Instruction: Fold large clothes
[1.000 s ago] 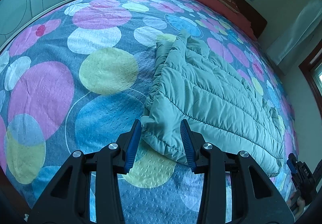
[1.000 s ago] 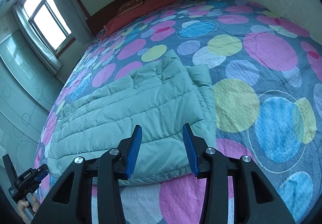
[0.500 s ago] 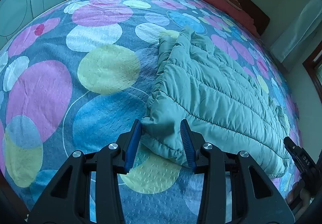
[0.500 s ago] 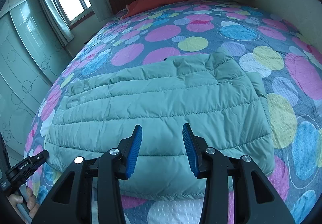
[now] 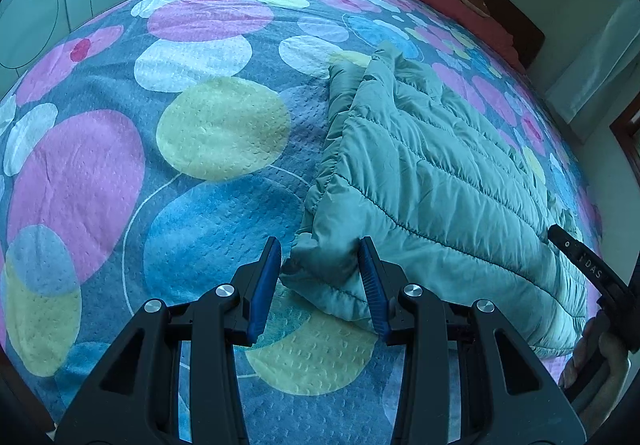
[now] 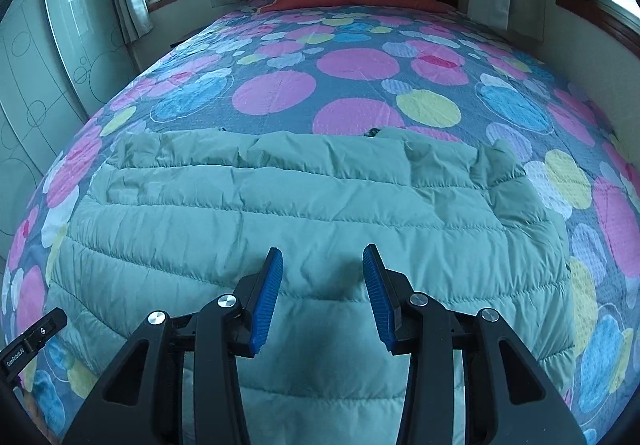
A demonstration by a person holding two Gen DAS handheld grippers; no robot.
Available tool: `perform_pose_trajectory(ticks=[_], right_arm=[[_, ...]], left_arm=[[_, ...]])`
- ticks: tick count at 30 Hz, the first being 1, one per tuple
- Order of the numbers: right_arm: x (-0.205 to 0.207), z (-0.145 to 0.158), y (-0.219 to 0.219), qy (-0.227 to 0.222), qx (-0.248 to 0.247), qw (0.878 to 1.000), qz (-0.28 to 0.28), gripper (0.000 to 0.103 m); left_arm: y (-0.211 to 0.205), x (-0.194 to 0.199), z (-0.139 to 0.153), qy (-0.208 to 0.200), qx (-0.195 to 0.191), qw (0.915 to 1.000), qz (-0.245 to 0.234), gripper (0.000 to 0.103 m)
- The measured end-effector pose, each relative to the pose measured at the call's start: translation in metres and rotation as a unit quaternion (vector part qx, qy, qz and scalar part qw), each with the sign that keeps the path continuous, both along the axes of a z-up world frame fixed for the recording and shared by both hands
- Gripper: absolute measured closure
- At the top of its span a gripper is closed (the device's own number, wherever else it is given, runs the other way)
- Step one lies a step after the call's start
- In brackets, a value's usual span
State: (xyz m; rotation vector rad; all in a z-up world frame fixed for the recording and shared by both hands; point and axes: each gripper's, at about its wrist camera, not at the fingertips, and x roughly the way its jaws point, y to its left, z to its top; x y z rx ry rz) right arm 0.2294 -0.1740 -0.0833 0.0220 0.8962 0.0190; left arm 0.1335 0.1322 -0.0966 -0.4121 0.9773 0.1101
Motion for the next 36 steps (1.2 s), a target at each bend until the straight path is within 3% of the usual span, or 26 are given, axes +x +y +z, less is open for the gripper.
perform_pose_trajectory(ticks=[8,20,27,29,36], right_arm=[[0.015,-0.027,0.016,0.023,-0.046,0.999,0.011,0.061],[0.012,-0.039,0.019,0.024,-0.052,0.998,0.010,0.061],[0.012,-0.039,0.018,0.024,-0.051,0.998,0.011,0.061],[0.012,-0.039,0.018,0.024,-0.051,0.998,0.011,0.061],[0.012,-0.040,0.017,0.023,-0.050,0.998,0.011,0.061]], left_arm=[[-0.001,0.003,-0.005,0.004,-0.002,1.0000,-0.001,0.063],[-0.002,0.002,0.001,0.000,-0.010,0.9999,-0.001,0.063],[0.001,0.002,0.013,-0.012,-0.039,0.9991,0.002,0.061],[-0.001,0.004,0.016,-0.021,-0.043,0.9988,0.001,0.055],[0.000,0.015,0.019,-0.029,-0.083,0.9960,0.009,0.054]])
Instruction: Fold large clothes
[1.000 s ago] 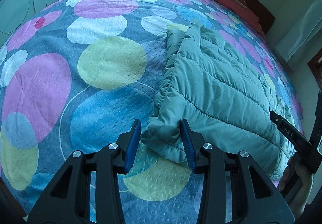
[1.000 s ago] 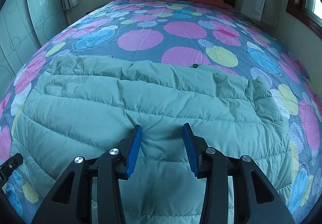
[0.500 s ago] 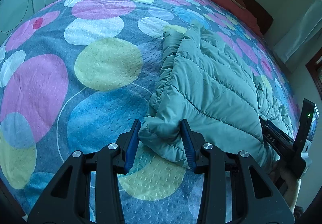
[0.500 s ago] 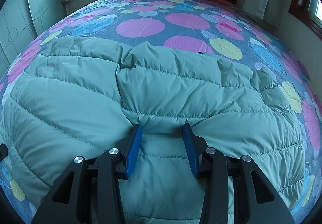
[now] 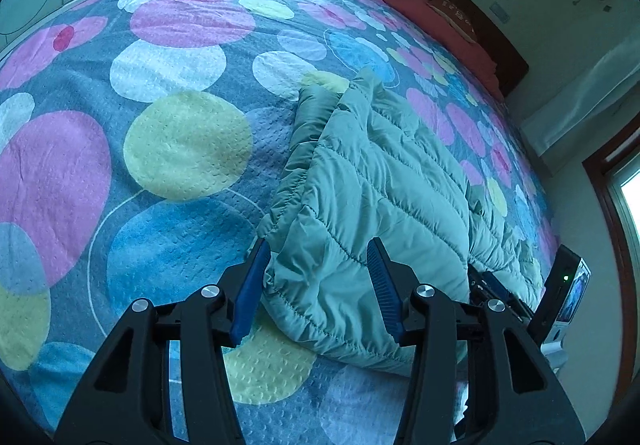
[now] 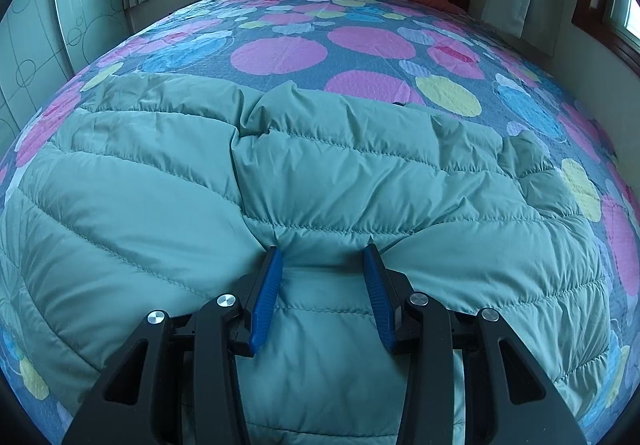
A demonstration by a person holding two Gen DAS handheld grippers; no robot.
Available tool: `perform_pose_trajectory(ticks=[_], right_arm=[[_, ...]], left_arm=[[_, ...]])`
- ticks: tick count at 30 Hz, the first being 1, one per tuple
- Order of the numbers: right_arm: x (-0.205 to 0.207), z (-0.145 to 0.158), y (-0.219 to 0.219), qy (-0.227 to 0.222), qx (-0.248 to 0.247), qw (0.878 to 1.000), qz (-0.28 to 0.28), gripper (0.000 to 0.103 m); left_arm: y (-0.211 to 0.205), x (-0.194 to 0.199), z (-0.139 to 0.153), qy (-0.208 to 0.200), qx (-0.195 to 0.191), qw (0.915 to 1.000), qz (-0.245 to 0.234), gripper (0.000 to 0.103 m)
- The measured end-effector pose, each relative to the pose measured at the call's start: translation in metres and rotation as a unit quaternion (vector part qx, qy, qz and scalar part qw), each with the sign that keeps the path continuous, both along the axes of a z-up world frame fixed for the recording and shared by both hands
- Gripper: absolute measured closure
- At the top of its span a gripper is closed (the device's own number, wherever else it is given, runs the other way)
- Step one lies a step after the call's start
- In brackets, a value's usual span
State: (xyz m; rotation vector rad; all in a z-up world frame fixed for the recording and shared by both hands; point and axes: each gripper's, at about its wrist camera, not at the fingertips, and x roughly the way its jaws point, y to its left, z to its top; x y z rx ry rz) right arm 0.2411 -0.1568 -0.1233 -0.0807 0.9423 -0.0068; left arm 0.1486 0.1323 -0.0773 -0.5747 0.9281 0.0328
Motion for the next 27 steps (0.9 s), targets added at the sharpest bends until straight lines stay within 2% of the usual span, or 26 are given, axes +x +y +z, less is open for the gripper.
perform_pose_trajectory(ticks=[4,8,12,20,22,25,27], right_arm=[[0.000,-0.001,-0.001,0.000,0.001,1.000,0.001,0.061],[0.000,0.000,0.000,0.000,0.000,1.000,0.001,0.061],[0.000,-0.001,-0.001,0.000,0.001,1.000,0.001,0.061],[0.000,-0.001,-0.001,-0.001,0.001,1.000,0.001,0.061],[0.000,-0.001,-0.001,-0.001,0.001,1.000,0.001,0.061],[-0.001,-0.001,-0.001,-0.001,0.001,1.000,0.001,0.061],[0.000,0.000,-0.002,-0.002,0.001,1.000,0.001,0.061]], left_arm=[[0.001,0.015,-0.006,-0.002,-0.009,1.0000,0.002,0.053],[0.009,0.029,-0.016,0.010,-0.039,0.9991,0.014,0.053],[0.011,0.042,-0.022,0.007,-0.039,0.9991,0.010,0.051],[0.012,0.069,-0.046,0.030,-0.061,0.9976,-0.006,0.034],[0.014,0.073,-0.051,0.030,-0.075,0.9967,-0.010,0.033],[0.015,0.077,-0.053,0.022,-0.082,0.9963,-0.013,0.032],[0.013,0.077,-0.053,0.021,-0.077,0.9967,-0.017,0.039]])
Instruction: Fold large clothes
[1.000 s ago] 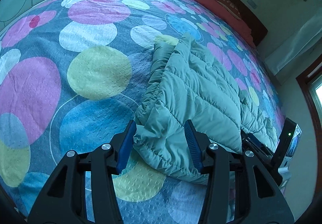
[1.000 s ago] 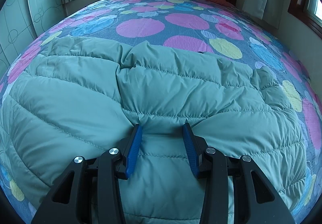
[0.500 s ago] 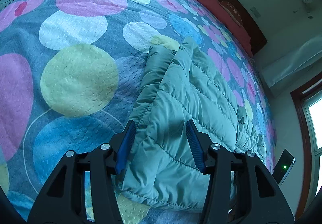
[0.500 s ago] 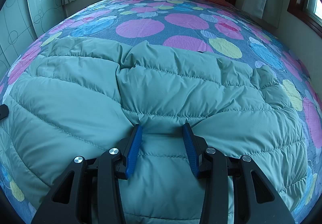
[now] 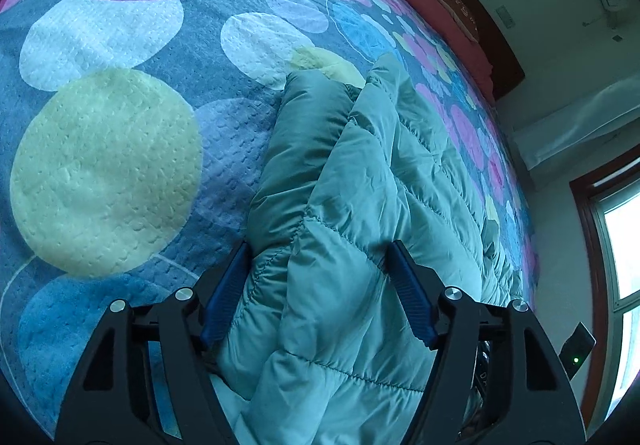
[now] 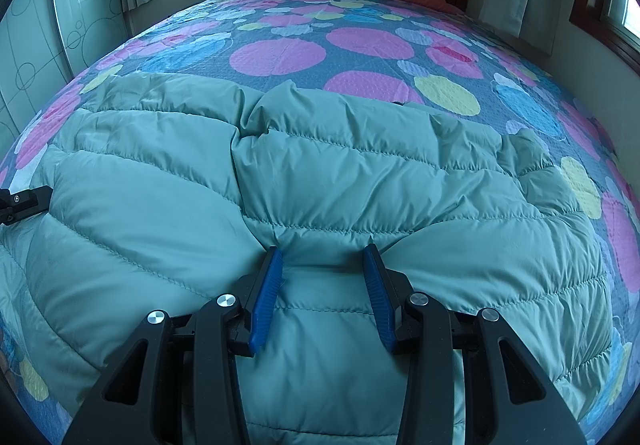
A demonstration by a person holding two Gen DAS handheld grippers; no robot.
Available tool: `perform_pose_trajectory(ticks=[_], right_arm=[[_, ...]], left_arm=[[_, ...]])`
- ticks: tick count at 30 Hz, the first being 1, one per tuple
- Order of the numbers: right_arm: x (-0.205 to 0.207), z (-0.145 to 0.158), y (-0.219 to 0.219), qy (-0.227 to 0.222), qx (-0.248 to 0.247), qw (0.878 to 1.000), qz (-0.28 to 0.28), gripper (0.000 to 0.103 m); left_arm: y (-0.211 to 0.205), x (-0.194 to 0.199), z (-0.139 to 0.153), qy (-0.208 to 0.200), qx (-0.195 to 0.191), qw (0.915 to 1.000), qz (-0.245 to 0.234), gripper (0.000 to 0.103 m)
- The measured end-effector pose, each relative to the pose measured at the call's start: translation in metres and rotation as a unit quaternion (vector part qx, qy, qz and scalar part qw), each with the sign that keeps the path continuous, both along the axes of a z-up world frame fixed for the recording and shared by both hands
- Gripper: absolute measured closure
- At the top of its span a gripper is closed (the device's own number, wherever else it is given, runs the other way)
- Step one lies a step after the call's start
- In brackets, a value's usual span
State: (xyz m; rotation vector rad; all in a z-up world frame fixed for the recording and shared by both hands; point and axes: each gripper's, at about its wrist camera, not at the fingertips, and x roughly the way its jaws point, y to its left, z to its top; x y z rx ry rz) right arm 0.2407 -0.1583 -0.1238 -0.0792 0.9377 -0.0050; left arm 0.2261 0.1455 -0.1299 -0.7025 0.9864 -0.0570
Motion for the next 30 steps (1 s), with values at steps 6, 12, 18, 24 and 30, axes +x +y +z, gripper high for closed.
perform_pose_trajectory(ticks=[6,12,18,24,30], right_arm=[[0.000,0.000,0.000,-0.001,0.000,1.000,0.000,0.061],[0.000,0.001,0.001,-0.004,-0.004,1.000,-0.001,0.061],[-0.001,0.001,0.001,-0.005,-0.004,1.000,0.000,0.061],[-0.005,0.009,0.000,-0.012,-0.001,1.000,0.004,0.061],[-0.018,0.027,-0.022,-0.024,0.022,0.999,-0.005,0.060]], left_arm=[[0.002,-0.001,-0.003,-0.011,0.000,0.9999,-0.010,0.046],[-0.006,0.002,-0.003,-0.016,-0.007,0.9994,-0.029,0.059],[-0.011,-0.008,0.017,-0.048,0.001,0.9981,-0.039,0.089],[-0.031,-0.020,0.060,-0.091,0.040,0.9941,-0.044,0.093],[-0.068,-0.032,0.099,-0.119,0.075,0.9878,-0.066,0.094]])
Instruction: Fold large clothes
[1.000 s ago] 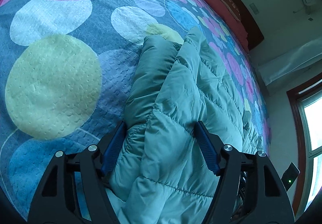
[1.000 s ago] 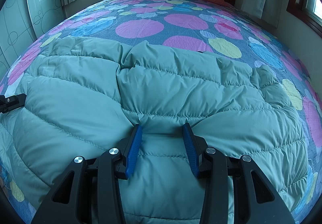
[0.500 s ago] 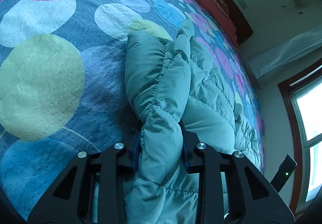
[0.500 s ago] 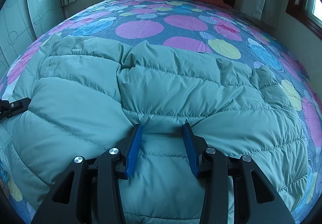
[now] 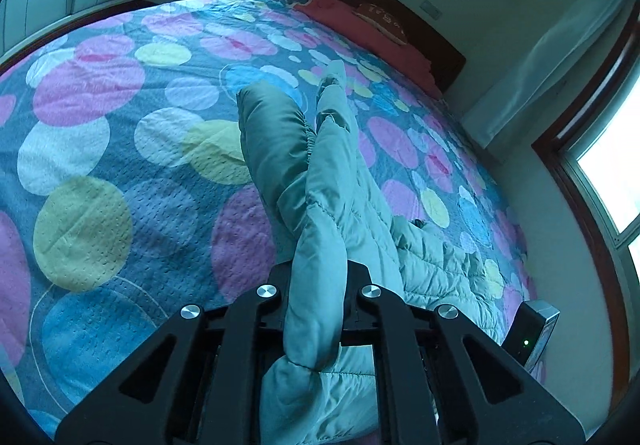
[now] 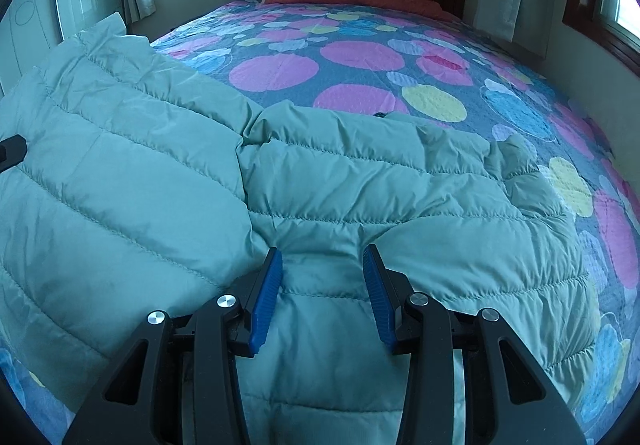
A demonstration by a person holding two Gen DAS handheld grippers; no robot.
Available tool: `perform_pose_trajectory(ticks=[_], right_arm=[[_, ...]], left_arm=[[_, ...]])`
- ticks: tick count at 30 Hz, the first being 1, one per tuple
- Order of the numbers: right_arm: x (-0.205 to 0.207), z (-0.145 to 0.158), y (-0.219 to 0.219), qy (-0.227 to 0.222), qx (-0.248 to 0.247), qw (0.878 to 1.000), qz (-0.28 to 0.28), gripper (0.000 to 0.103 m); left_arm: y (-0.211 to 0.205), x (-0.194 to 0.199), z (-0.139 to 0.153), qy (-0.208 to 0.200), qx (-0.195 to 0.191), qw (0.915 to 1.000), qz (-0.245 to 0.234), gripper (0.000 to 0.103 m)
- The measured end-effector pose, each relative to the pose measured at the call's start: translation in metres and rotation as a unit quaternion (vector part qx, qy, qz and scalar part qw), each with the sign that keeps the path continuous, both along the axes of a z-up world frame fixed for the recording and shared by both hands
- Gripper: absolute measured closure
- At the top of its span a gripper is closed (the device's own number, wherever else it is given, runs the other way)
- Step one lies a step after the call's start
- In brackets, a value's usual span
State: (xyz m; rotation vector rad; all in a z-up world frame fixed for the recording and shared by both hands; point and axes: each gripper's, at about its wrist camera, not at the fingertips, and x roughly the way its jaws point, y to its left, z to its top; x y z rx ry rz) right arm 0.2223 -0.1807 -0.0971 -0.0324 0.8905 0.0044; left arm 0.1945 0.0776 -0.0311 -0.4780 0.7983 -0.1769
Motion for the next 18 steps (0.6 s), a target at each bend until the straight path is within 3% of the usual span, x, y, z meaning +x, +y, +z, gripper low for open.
perform_pose_trajectory(ticks=[10,18], right_arm=[[-0.035,0.025,-0.086,-0.027,0.008,0.998,-0.049,0.060],[-0.070,0.024,-0.167,-0.031,0.009,0.993,-0.111,0.060]], left_arm=[[-0.088,-0.011,0.036,-0.027,0.071,0.9964,-0.038,0.094],[-0.187,-0.018,0.042,-0.035,0.113,0.9880,-0.099,0.094]])
